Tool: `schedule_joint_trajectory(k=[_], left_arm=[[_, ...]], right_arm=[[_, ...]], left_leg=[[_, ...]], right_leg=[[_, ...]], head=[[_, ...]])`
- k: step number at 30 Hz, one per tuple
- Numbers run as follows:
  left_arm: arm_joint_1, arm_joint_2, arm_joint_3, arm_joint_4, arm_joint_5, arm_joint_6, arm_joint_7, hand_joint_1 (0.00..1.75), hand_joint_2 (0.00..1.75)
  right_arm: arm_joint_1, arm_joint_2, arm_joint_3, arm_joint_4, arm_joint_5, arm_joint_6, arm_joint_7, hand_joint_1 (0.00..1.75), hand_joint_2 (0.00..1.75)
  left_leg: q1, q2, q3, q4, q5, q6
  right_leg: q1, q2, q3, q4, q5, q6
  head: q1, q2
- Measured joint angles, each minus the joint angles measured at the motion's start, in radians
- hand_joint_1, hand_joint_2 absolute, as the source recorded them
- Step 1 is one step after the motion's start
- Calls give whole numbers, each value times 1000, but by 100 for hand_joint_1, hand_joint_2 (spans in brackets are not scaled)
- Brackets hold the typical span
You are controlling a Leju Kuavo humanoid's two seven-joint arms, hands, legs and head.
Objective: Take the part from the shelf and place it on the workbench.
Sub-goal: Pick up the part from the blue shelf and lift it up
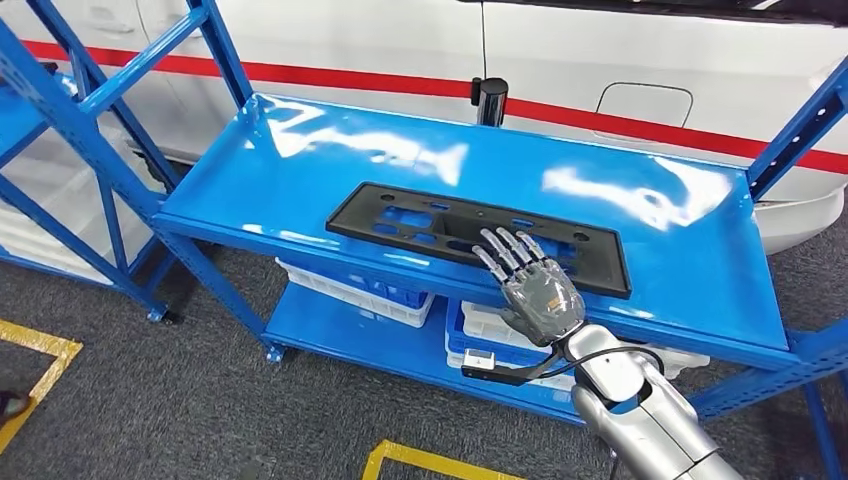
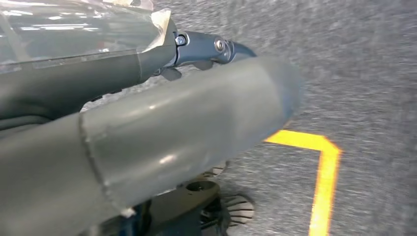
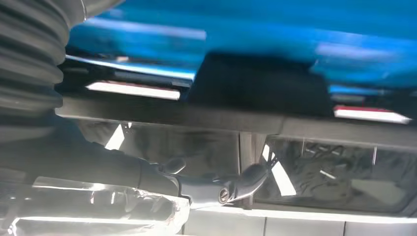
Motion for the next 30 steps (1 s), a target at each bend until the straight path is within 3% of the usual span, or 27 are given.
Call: schedule_joint_trajectory(k=[2,3,4,6,8,10,13,15,17,18,19,21,22,23,25,27,29,30], left_arm=[[1,0,0,1,-3,0,-4,0,0],[3,-1,0,1,-4,0,-11,0,0],[5,-1,0,2,-4,-1,-23,0,0],[5,1,1,2,-1,-7,-59,0,0],[5,3,4,2,8,-19,-93,0,0],[3,4,11,2,16,-31,-114,0,0],[2,0,19,2,19,-31,-119,0,0],[2,-2,23,2,19,-23,-119,0,0],[1,-5,26,2,19,-20,-119,0,0],[1,-7,26,3,19,-20,-118,0,0],[1,-8,26,3,20,-20,-118,0,0],[1,-11,27,3,20,-20,-118,0,0],[1,-12,27,3,20,-20,-118,0,0],[1,-12,27,3,20,-20,-117,0,0],[1,-13,28,3,20,-20,-117,0,0],[3,-13,30,3,20,-20,-117,0,0],[4,-12,31,3,20,-21,-118,0,0],[5,-12,31,3,20,-21,-118,0,0]], right_arm=[[3,0,2,0,1,0,0,0,175],[8,0,3,0,2,0,0,0,175],[14,0,4,0,4,0,0,0,175],[27,1,5,-2,7,0,0,0,175],[39,2,7,-6,8,-1,0,0,175],[46,2,8,-9,8,-2,0,0,175],[53,-1,6,-15,7,-4,-4,0,175],[55,-3,5,-15,4,-3,-10,0,175],[54,-3,4,-12,0,-2,-15,0,175],[54,-4,4,-10,-2,0,-17,0,175],[53,-4,4,-8,-3,1,-18,0,175],[48,-4,3,-7,-4,1,-20,0,175],[43,-2,3,-7,-5,1,-21,0,175],[38,-1,3,-7,-6,1,-21,0,175],[30,3,2,-7,-6,1,-22,69,175],[24,6,2,-7,-9,3,-24,149,175],[21,10,3,-7,-17,12,-31,148,175],[20,12,3,-7,-21,17,-35,139,175]], left_leg=[[3,2,-121,137,-13,-6],[3,2,-170,168,4,-5],[2,2,-197,160,41,-1],[-6,1,-197,44,160,20],[-18,2,-172,-62,230,44],[-25,2,-160,-87,227,55],[-15,3,-134,-121,230,62],[-10,5,-123,-135,235,65],[-10,8,-123,-135,234,66],[-10,9,-124,-135,233,66],[-10,9,-124,-134,233,64],[-8,6,-126,-127,234,59],[-10,3,-128,-121,233,53],[-12,0,-129,-116,228,47],[-15,-3,-131,-111,219,34],[-12,-4,-135,-105,214,24],[-6,-3,-161,-51,176,13],[-3,-2,-186,8,138,6]], right_leg=[[1,1,23,0,-18,-3],[3,2,35,-1,-28,-3],[4,4,48,-1,-39,-2],[7,8,76,-4,-61,-2],[13,13,93,-11,-80,4],[16,17,99,-24,-88,13],[20,9,98,-9,-103,20],[20,4,43,91,-145,17],[16,4,-39,214,-185,20],[14,3,-61,238,-184,27],[10,3,-66,228,-167,38],[2,1,-21,107,-102,60],[1,0,2,48,-73,63],[2,-2,15,10,-53,59],[8,-5,13,-5,-36,39],[2,-7,13,-7,-23,20],[-6,-10,15,-9,-8,5],[-7,-11,15,-9,-4,1]], head=[[-2,0],[-2,0],[-2,0],[-2,0],[1,0],[1,0],[1,0],[5,0],[7,0],[7,0],[7,0],[7,0],[8,0],[8,0],[10,0],[10,0],[7,0],[5,0]])
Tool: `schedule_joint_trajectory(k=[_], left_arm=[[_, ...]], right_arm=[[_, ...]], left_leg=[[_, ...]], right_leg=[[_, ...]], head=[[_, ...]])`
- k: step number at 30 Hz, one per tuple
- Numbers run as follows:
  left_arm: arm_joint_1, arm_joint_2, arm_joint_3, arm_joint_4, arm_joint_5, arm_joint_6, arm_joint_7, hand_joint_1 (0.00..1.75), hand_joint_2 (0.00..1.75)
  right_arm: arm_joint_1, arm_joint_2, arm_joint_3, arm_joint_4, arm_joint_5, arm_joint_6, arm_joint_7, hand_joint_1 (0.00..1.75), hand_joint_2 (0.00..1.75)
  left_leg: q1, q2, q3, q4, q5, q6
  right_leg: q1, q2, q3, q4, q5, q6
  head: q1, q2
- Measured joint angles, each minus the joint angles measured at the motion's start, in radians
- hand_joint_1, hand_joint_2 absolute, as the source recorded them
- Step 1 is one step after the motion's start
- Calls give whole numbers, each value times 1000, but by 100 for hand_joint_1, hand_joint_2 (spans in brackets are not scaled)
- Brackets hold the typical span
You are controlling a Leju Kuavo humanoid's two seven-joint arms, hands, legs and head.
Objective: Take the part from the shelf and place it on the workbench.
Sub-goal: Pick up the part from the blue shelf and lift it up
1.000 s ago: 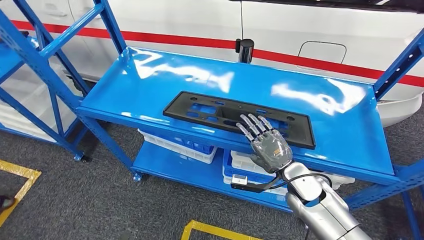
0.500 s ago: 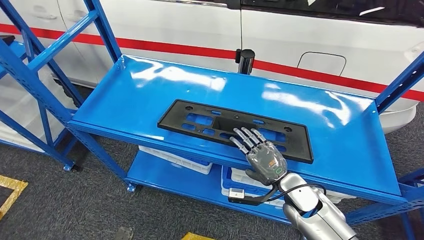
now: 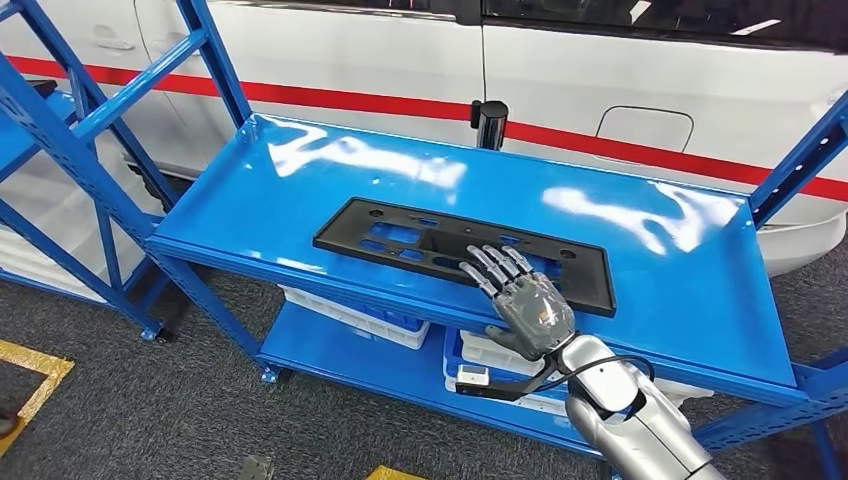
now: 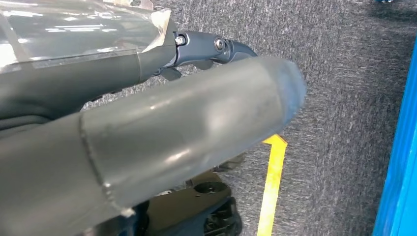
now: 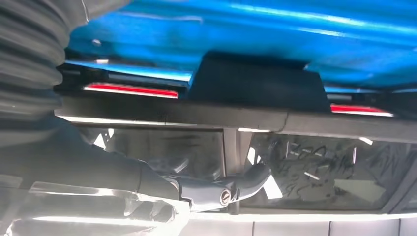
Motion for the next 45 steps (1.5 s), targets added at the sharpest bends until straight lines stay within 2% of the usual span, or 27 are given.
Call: schedule_joint_trajectory(k=[1,2,3,4,5,7,8,9,10,12,14,16,20,23,33,45], left_arm=[[0,0,0,0,0,0,-1,0,0],[1,0,1,0,0,0,-1,0,0],[1,0,1,0,-1,1,-1,0,0],[2,0,1,0,-2,2,-1,0,0],[2,0,1,0,-4,3,-1,0,0],[1,0,1,0,-8,4,0,0,0],[1,-1,1,0,-9,4,1,0,0],[1,-2,1,0,-9,5,4,0,0],[1,-3,1,0,-10,7,7,0,0],[1,-5,1,0,-11,11,11,0,0],[1,-5,1,0,-12,16,12,0,0],[2,-6,1,0,-14,20,15,0,0],[2,-9,1,0,-16,22,24,0,0],[2,-10,1,0,-18,22,28,0,0],[2,-11,1,0,-32,1,28,0,0],[2,-11,1,0,-33,-2,28,0,0]], right_arm=[[0,1,1,0,-4,5,-3,117,175],[-1,2,1,2,-6,9,-5,104,175],[-1,3,2,3,-8,12,-6,90,175],[-2,5,4,5,-8,15,-7,96,175],[-3,6,5,6,-8,18,-7,113,175],[-10,7,8,7,-8,20,-8,151,175],[-18,7,7,8,-10,20,-8,154,175],[-28,5,6,9,-12,20,-8,160,175],[-41,2,4,10,-16,20,-7,163,175],[-64,-7,1,13,-24,19,-9,169,175],[-78,-11,0,15,-30,18,-13,170,175],[-86,-12,1,16,-35,17,-18,168,175],[-95,-16,1,16,-44,19,-22,161,175],[-99,-17,3,16,-45,22,-23,166,175],[-77,-27,8,2,-25,25,8,168,175],[-65,-34,8,-6,-23,25,12,168,175]], left_leg=[[3,1,-31,71,-41,-7],[7,2,-60,138,-72,-12],[10,2,-77,180,-87,-16],[13,3,-75,183,-82,-18],[16,4,-51,144,-61,-19],[20,7,35,-2,-7,-18],[20,8,69,-62,13,-14],[19,9,90,-97,27,-11],[17,9,96,-108,35,-8],[9,8,96,-108,43,-1],[2,6,94,-108,43,6],[0,4,91,-108,44,9],[-1,3,90,-107,42,14],[-1,3,90,-107,39,18],[-1,3,90,-107,38,20],[1,4,91,-108,38,20]], right_leg=[[0,-1,-3,0,2,-2],[0,-1,-5,1,3,-2],[0,-2,-6,1,3,-1],[0,-2,-6,1,3,0],[-1,-2,-6,1,4,1],[-1,-1,-5,2,3,6],[2,-1,-5,3,2,11],[8,0,-8,5,-2,14],[14,0,-11,6,-4,18],[18,0,-14,6,-5,24],[14,0,-9,1,-1,32],[13,-1,-3,-4,1,35],[12,-1,1,-12,3,37],[12,-1,2,-14,2,38],[11,-1,2,-15,0,48],[11,-1,1,-15,0,48]], head=[[-2,0],[-2,0],[-2,0],[-2,0],[-2,0],[-3,0],[-2,0],[-1,0],[0,0],[1,0],[1,0],[2,0],[2,0],[2,0],[1,0],[1,0]])
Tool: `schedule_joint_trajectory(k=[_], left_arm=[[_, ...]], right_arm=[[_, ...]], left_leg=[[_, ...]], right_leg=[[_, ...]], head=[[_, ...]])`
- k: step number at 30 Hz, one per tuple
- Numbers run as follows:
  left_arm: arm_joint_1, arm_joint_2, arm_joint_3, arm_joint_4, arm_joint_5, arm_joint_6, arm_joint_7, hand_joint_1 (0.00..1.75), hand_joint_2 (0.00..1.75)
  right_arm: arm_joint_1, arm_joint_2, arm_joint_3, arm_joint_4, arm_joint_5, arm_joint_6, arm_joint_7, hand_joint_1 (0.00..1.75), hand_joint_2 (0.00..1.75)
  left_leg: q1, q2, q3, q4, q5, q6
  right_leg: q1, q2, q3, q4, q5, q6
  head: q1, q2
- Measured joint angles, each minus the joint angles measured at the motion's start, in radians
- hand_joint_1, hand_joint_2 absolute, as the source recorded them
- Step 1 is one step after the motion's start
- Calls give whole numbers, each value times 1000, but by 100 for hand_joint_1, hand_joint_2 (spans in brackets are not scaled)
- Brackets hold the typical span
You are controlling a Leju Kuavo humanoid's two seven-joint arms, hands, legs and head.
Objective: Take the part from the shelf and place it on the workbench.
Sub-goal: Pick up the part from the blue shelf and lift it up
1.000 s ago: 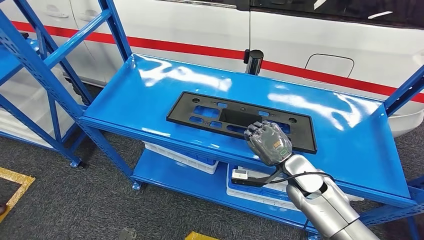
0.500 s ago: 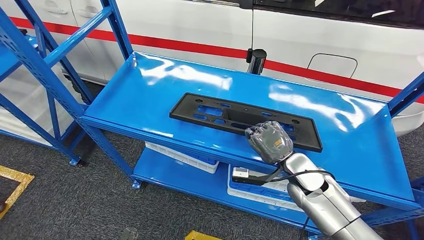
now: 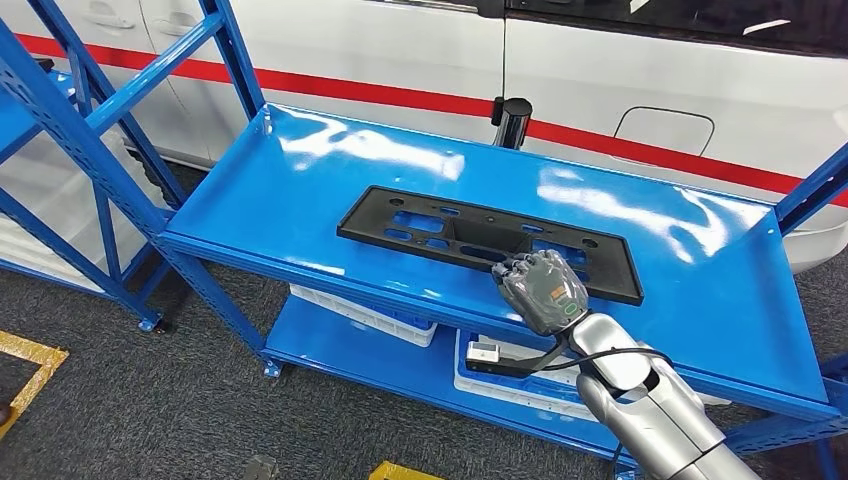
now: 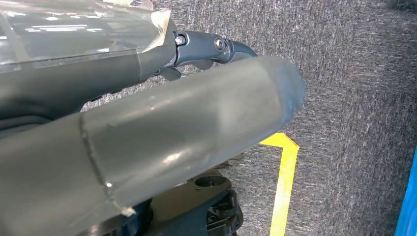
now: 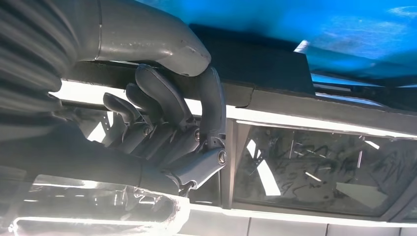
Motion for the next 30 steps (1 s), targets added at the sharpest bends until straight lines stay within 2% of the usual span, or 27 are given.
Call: schedule_joint_trajectory(k=[1,2,5,6,30], left_arm=[[0,0,0,0,-1,0,0,0,0],[0,0,0,0,-2,0,0,0,0],[0,0,0,0,-7,0,0,0,0],[0,0,0,0,-8,0,0,0,0],[0,0,0,0,-20,-9,10,0,0]], right_arm=[[1,0,0,-1,1,0,0,166,175],[1,-1,0,-3,2,0,1,134,175],[6,-3,-3,-8,10,0,2,10,175],[9,-4,-4,-10,13,-1,3,0,175],[35,-6,-36,-44,65,-14,19,0,175]], left_leg=[[0,0,0,0,0,0],[0,0,0,0,0,0],[0,0,0,0,0,0],[0,0,0,0,0,0],[0,0,0,0,0,0]], right_leg=[[0,0,0,0,0,0],[0,0,0,0,0,0],[0,0,0,0,0,0],[0,0,0,0,0,0],[0,0,0,0,0,0]], head=[[0,0],[0,0],[0,0],[0,0],[0,0]])
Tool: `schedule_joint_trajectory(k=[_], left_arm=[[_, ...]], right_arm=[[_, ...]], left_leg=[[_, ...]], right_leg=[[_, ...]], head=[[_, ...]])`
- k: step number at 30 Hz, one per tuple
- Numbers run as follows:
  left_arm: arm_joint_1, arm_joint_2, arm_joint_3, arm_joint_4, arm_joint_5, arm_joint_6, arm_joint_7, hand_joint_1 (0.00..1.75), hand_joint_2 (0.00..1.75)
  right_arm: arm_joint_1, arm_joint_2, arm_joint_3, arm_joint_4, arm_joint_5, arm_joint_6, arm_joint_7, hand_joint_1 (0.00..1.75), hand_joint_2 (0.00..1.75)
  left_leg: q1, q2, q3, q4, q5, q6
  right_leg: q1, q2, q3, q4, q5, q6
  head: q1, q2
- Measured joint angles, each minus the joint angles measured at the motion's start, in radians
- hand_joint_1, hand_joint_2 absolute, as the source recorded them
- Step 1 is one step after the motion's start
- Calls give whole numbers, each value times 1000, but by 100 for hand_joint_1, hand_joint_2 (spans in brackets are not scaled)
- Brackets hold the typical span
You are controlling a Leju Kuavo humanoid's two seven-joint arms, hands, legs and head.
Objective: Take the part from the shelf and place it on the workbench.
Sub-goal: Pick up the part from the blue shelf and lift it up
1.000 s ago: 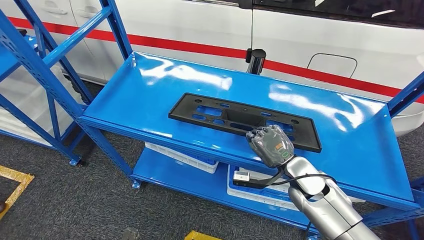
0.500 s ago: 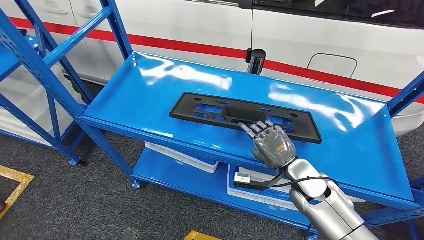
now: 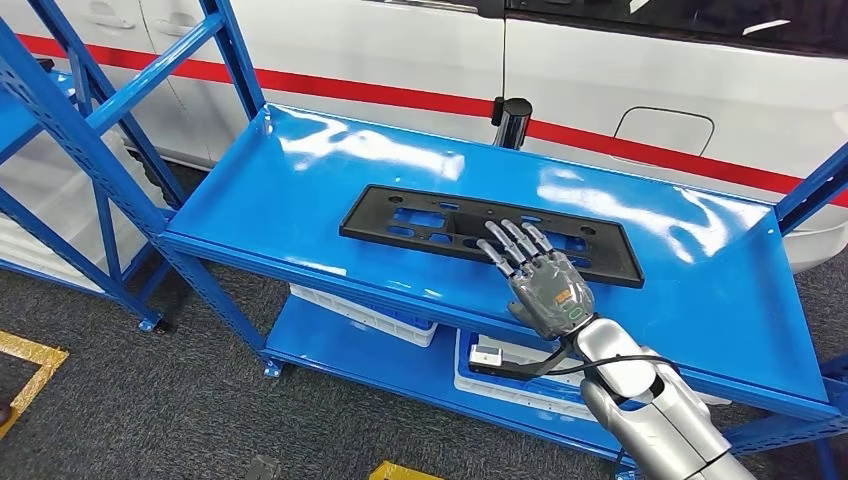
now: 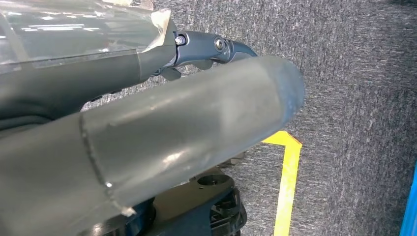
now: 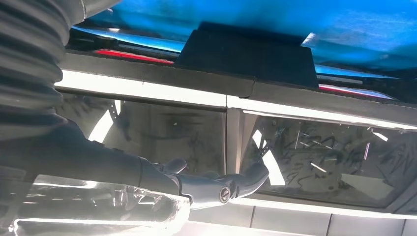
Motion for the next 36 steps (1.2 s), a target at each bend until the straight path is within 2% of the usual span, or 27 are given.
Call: schedule_joint_trajectory(k=[13,26,36], left_arm=[[0,0,0,0,-7,-6,1,0,0],[-3,-5,0,0,-17,-3,-3,0,0],[-3,-6,0,0,-19,-3,-3,0,0]], right_arm=[[-10,13,-2,1,24,32,0,0,175],[-168,165,65,184,98,65,33,0,175],[-192,203,99,248,104,64,39,0,175]], left_leg=[[0,0,0,0,0,0],[1,0,0,0,0,0],[0,0,0,0,0,0]], right_leg=[[0,0,0,0,0,0],[2,0,1,0,0,0],[2,0,1,0,0,0]], head=[[0,0],[0,0],[0,0]])
